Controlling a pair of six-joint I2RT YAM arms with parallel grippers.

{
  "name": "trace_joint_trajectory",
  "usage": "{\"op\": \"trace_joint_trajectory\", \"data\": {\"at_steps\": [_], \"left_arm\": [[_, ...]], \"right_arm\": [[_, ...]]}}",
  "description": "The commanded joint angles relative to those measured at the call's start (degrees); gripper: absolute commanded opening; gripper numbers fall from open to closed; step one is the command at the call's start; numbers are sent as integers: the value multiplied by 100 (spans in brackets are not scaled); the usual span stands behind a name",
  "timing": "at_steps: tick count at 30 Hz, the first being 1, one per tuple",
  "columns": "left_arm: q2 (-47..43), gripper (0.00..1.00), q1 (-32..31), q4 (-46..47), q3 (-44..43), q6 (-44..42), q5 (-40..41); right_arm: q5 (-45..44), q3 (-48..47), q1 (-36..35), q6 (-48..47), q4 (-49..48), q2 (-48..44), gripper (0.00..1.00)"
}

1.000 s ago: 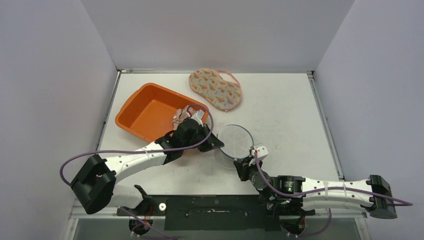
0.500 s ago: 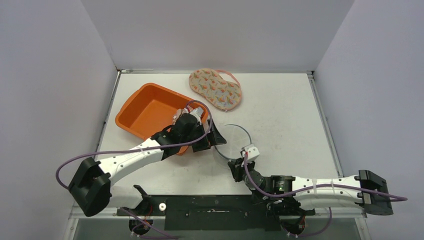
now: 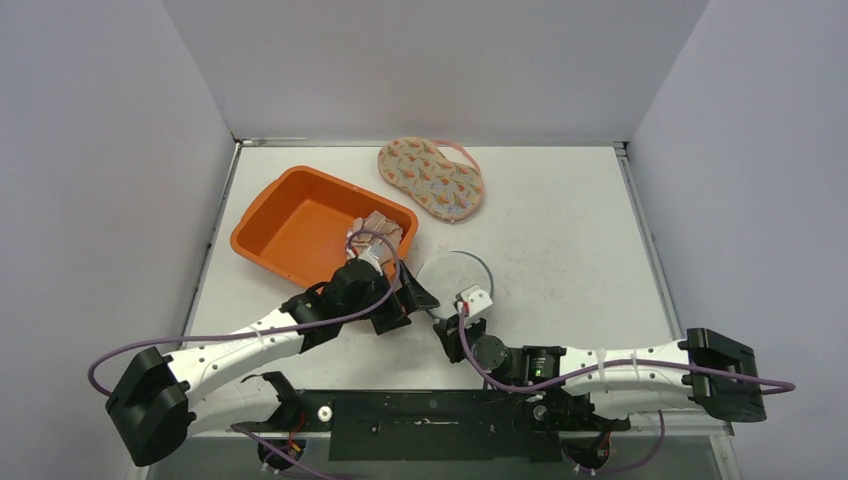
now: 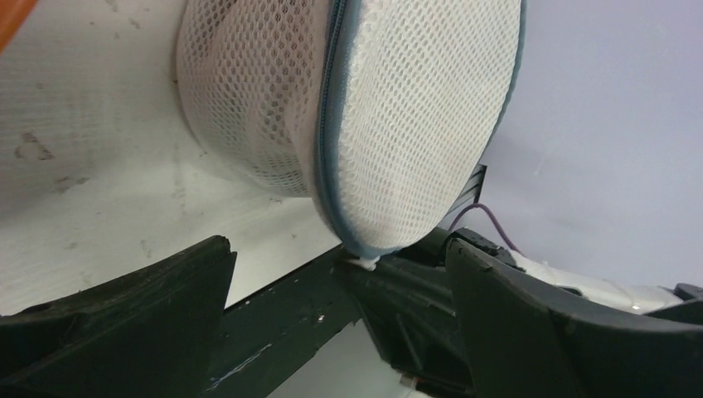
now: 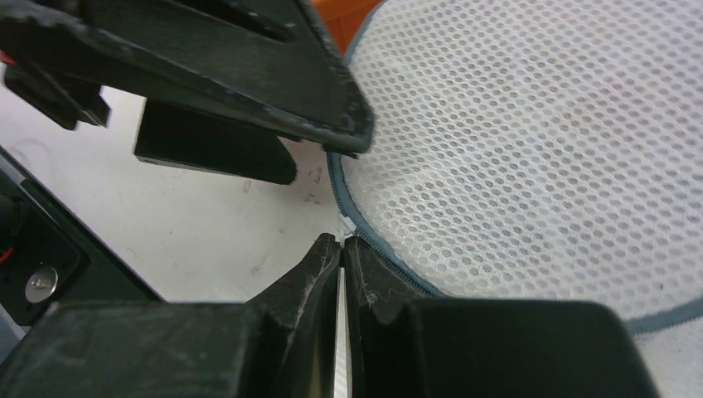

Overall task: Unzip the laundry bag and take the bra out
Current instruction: Unzip the laundry bag at the center of the board.

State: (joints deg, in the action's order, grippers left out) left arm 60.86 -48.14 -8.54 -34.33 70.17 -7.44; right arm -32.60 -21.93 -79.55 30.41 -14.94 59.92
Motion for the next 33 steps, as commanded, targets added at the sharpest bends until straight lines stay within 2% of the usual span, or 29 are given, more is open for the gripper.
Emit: {"op": "trace_joint_trajectory", "data": {"at_steps": [1, 7, 16, 26, 33], "left_arm": [[256, 95, -103, 978, -112, 456, 168], [482, 80, -140, 1213, -169, 529, 314], [670, 33, -135, 1370, -56, 563, 392], [706, 0, -84, 1144, -254, 328, 448], [779, 0, -41, 1237, -314, 127, 280]], "right_arm": [[315, -289, 19, -170, -505, 135, 5], [372, -303, 14, -148, -444, 135, 5], [294, -190, 18, -50, -325, -7, 5], [52, -39, 14, 83, 235, -528, 5], [-270, 181, 18, 372, 949, -1124, 5]]}}
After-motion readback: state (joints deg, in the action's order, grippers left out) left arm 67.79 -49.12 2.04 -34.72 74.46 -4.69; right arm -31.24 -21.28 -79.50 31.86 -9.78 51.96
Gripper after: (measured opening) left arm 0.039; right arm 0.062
